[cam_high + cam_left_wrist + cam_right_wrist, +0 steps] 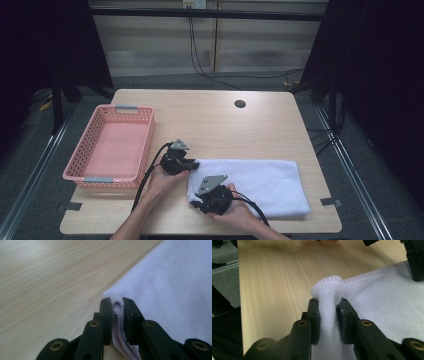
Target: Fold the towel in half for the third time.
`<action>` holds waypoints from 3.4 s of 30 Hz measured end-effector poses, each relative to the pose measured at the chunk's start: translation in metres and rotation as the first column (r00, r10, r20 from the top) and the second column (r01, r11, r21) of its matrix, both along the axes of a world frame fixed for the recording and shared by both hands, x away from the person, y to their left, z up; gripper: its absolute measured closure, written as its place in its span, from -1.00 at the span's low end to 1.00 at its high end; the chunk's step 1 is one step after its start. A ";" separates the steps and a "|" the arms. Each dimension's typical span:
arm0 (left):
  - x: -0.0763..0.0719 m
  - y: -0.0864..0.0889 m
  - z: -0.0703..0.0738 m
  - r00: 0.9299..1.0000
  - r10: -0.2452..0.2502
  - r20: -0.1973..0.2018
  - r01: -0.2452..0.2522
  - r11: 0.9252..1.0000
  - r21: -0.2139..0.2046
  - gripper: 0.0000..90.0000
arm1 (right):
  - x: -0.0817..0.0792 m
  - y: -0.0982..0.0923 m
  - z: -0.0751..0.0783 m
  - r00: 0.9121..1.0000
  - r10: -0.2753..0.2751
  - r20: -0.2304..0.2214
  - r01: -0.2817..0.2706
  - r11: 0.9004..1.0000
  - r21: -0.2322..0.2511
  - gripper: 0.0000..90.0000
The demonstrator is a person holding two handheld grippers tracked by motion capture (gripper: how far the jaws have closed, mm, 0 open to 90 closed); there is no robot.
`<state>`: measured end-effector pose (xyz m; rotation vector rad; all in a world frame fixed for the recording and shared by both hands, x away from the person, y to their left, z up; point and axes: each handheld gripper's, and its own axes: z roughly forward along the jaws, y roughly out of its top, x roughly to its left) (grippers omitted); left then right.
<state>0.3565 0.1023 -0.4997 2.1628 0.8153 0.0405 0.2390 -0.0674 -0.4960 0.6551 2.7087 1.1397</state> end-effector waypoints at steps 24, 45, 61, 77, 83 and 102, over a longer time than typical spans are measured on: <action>0.006 0.023 0.056 0.997 0.040 -0.062 -0.053 0.971 -0.232 0.84 | 0.009 -0.017 0.052 0.999 -0.009 -0.040 0.017 0.978 0.206 0.72; -0.002 0.034 0.134 0.997 0.062 0.048 -0.051 0.976 -0.213 0.84 | 0.010 0.010 0.120 0.998 0.008 0.065 -0.034 0.915 0.402 0.73; -0.004 -0.059 0.101 0.997 -0.079 -0.008 0.077 0.984 -0.160 0.83 | -0.028 -0.084 0.080 0.991 -0.137 0.003 0.127 0.926 0.355 0.71; -0.001 -0.133 0.034 0.984 -0.148 -0.101 0.126 0.972 -0.196 0.70 | -0.063 -0.154 0.027 0.946 -0.306 -0.112 0.324 0.918 0.228 0.20; -0.008 -0.136 0.050 0.986 -0.163 -0.030 0.150 0.955 -0.257 0.32 | -0.065 -0.180 0.034 0.921 -0.377 -0.098 0.390 0.893 0.225 -0.22; -0.099 -0.036 0.044 0.977 -0.212 -0.024 0.207 0.971 -0.123 0.41 | 0.057 -0.139 0.036 0.894 -0.447 0.025 0.445 0.893 0.064 -0.28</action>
